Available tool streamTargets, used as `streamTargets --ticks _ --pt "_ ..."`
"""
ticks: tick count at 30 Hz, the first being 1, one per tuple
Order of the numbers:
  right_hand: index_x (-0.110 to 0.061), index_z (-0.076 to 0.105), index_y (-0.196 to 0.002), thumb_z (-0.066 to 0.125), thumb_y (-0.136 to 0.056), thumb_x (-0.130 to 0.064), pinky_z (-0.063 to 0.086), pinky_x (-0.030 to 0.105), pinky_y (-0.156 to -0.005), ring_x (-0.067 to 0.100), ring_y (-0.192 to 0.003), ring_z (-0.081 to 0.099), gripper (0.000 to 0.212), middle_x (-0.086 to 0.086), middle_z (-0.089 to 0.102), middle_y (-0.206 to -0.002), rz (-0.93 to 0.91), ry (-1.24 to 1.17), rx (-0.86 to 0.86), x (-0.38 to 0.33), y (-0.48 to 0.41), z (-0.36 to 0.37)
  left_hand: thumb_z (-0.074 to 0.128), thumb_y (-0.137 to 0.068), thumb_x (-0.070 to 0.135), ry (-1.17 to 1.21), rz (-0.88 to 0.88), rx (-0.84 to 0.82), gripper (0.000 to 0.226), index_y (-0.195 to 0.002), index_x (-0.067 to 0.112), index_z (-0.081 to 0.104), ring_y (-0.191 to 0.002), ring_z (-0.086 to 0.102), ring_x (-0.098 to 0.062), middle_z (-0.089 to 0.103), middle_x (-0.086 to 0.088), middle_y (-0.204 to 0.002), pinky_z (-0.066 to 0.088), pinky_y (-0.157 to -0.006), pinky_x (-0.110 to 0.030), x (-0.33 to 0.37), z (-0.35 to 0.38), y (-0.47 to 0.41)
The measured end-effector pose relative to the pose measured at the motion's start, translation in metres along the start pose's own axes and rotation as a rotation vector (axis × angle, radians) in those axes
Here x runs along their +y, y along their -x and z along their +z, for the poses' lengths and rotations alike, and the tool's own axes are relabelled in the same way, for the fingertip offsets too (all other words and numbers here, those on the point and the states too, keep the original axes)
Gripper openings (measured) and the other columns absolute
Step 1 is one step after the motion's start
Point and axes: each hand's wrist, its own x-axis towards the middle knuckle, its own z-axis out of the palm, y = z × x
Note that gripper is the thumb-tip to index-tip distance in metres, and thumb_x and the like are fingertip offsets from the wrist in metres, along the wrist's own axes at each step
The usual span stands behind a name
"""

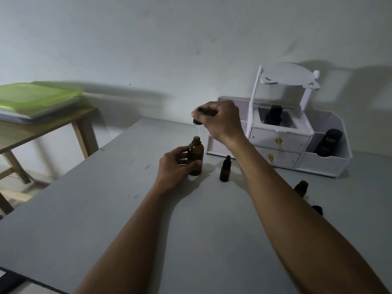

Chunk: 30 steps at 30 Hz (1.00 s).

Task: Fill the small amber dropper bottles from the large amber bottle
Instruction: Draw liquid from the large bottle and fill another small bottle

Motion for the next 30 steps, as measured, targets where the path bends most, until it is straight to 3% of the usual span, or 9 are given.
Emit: streamTargets --ticks 3,6,10,12,15,17,22,25,30 --pt "-0.011 0.080 -0.086 0.075 -0.085 -0.018 0.059 0.020 -0.078 0.006 -0.071 0.074 0.009 -0.002 0.077 -0.075 -0.047 -0.049 0.052 -0.018 -0.007 -0.018 0.087 -0.074 0.026 -0.016 0.015 -0.007 0.067 -0.136 0.025 0.060 -0.100 0.069 -0.010 0.071 -0.003 -0.119 0.057 -0.086 -0.025 0.003 0.001 0.001" --pt "-0.010 0.079 -0.092 0.075 -0.086 -0.019 0.061 0.025 -0.080 0.007 -0.074 0.075 0.011 -0.001 0.078 -0.079 -0.072 -0.117 0.114 -0.033 -0.012 -0.040 0.086 -0.072 0.045 -0.095 0.105 0.107 0.082 -0.143 0.033 0.048 -0.114 0.060 -0.013 0.064 0.002 -0.126 0.055 -0.091 -0.033 0.006 0.003 0.005" --pt "-0.005 0.078 -0.094 0.074 -0.087 -0.015 0.056 0.016 -0.068 0.003 -0.071 0.074 0.013 0.001 0.077 -0.079 -0.071 -0.213 0.200 -0.042 -0.004 -0.079 0.078 -0.075 0.050 -0.125 0.327 0.424 0.063 -0.130 0.027 0.056 -0.105 0.062 -0.009 0.067 0.006 -0.114 0.052 -0.081 -0.028 0.030 0.013 0.018" --pt "-0.004 0.077 -0.096 0.074 -0.088 -0.014 0.051 0.011 -0.062 -0.002 -0.066 0.071 0.013 -0.001 0.075 -0.079 -0.058 -0.220 0.218 -0.037 0.006 -0.100 0.077 -0.080 0.042 -0.093 0.426 0.466 0.048 -0.118 0.018 0.063 -0.092 0.066 -0.010 0.071 0.002 -0.099 0.051 -0.076 -0.023 0.049 0.024 0.031" --pt "-0.011 0.076 -0.091 0.074 -0.088 -0.013 0.053 0.013 -0.057 -0.005 -0.065 0.070 0.004 -0.014 0.073 -0.068 -0.011 -0.196 0.208 -0.020 0.020 -0.130 0.077 -0.084 0.025 -0.014 0.506 0.363 0.021 -0.099 0.012 0.070 -0.070 0.067 -0.007 0.070 0.003 -0.079 0.054 -0.067 -0.020 0.068 0.050 0.050" --pt "-0.017 0.076 -0.086 0.075 -0.086 -0.013 0.056 0.016 -0.060 -0.003 -0.065 0.070 0.004 -0.015 0.073 -0.067 0.022 -0.165 0.203 -0.006 0.026 -0.148 0.078 -0.085 0.022 0.004 0.463 0.198 0.016 -0.097 0.014 0.072 -0.070 0.069 -0.006 0.072 0.006 -0.079 0.057 -0.067 -0.021 0.074 0.072 0.062" --pt "-0.024 0.079 -0.083 0.079 -0.082 -0.017 0.057 0.031 -0.072 0.011 -0.078 0.071 0.007 -0.004 0.077 -0.079 0.116 -0.125 0.179 0.024 0.034 -0.172 0.079 -0.082 0.034 -0.151 0.191 -0.163 0.054 -0.131 0.022 0.061 -0.099 0.065 -0.002 0.068 0.009 -0.118 0.054 -0.083 -0.014 0.069 0.116 0.074" --pt "-0.026 0.078 -0.079 0.080 -0.081 -0.015 0.058 0.034 -0.075 0.011 -0.077 0.070 0.011 -0.005 0.076 -0.076 0.142 -0.103 0.150 0.034 0.035 -0.176 0.079 -0.081 0.033 -0.186 0.067 -0.215 0.070 -0.144 0.018 0.050 -0.115 0.060 -0.009 0.060 0.001 -0.137 0.048 -0.093 -0.017 0.060 0.125 0.067" --pt "-0.026 0.078 -0.079 0.080 -0.081 -0.013 0.060 0.036 -0.077 0.008 -0.076 0.072 0.012 -0.004 0.077 -0.079 0.173 -0.074 0.100 0.043 0.038 -0.175 0.079 -0.082 0.027 -0.172 0.016 -0.256 0.067 -0.141 0.013 0.052 -0.120 0.061 -0.017 0.060 -0.006 -0.139 0.047 -0.098 -0.024 0.052 0.131 0.057"
